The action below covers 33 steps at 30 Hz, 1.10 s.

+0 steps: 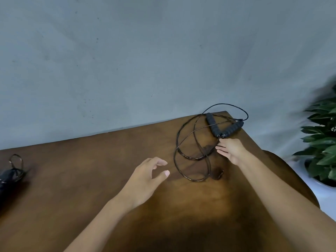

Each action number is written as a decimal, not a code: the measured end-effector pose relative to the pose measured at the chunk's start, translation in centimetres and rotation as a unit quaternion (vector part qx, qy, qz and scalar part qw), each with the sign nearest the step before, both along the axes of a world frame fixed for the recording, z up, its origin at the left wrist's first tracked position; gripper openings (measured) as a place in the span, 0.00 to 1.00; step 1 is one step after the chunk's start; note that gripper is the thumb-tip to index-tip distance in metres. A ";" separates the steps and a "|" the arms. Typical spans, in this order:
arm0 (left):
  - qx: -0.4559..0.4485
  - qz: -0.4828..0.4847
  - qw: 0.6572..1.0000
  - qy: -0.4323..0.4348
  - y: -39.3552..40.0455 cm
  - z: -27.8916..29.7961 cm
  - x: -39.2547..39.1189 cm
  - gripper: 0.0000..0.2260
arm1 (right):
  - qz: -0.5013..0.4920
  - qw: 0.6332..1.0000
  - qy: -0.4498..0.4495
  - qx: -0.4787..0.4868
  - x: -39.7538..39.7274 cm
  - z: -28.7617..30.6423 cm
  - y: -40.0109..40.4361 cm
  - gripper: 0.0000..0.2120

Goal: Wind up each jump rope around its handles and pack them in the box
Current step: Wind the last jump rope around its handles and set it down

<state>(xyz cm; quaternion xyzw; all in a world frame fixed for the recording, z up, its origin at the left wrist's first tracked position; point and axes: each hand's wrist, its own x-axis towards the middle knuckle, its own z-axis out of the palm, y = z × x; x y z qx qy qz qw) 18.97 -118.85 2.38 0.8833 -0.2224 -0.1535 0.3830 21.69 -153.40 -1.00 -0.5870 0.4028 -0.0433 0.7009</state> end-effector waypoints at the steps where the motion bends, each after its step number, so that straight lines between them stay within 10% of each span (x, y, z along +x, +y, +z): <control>1: 0.004 0.000 1.000 0.002 -0.2 0.1 0.1 0.10 | -0.004 1.000 -0.009 0.026 0.6 0.0 -0.5 0.17; 10: 0.020 0.007 1.000 0.020 -1.3 1.0 0.7 0.09 | -0.003 0.999 0.026 0.043 2.9 0.3 -2.1 0.11; 33: -0.139 -0.001 0.989 0.047 -6.1 6.3 -4.1 0.07 | 0.081 0.900 -0.003 -0.428 -10.4 17.0 3.1 0.15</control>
